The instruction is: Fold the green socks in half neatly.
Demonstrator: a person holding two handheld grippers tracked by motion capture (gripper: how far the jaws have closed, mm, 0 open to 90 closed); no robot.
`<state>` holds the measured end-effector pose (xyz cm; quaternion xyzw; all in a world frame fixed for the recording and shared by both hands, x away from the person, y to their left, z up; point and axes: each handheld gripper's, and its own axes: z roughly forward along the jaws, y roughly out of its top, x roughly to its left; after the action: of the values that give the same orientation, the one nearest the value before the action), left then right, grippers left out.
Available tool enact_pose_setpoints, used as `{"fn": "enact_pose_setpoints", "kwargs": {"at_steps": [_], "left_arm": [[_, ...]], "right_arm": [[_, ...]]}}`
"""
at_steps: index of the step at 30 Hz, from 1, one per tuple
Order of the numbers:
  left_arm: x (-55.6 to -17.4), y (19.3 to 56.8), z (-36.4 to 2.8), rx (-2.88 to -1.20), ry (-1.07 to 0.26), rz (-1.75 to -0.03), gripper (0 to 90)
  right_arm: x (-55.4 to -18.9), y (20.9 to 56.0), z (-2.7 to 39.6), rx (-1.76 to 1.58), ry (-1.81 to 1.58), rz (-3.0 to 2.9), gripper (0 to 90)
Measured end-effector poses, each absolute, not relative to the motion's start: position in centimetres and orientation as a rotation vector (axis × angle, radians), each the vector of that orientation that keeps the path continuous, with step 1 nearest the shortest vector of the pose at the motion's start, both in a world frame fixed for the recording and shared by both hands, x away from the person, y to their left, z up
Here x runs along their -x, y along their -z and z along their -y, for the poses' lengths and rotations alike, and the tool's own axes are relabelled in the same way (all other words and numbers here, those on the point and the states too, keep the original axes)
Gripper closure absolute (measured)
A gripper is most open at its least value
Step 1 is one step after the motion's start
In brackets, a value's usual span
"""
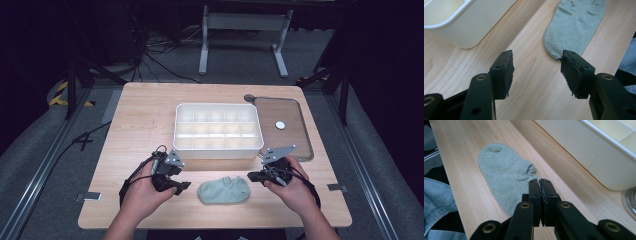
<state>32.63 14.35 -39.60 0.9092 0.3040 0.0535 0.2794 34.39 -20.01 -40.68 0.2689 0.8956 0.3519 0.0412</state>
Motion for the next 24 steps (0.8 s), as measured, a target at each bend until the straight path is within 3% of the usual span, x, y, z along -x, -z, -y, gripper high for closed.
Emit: {"fn": "enact_pose_setpoints", "kwargs": {"at_steps": [24], "left_arm": [[-31.4, 41.2, -13.9, -2.481, -0.083, -0.833, 47.2]], "right_arm": [[-33.5, 44.0, 12.5, -0.627, -1.032, -2.924, 89.4]]}}
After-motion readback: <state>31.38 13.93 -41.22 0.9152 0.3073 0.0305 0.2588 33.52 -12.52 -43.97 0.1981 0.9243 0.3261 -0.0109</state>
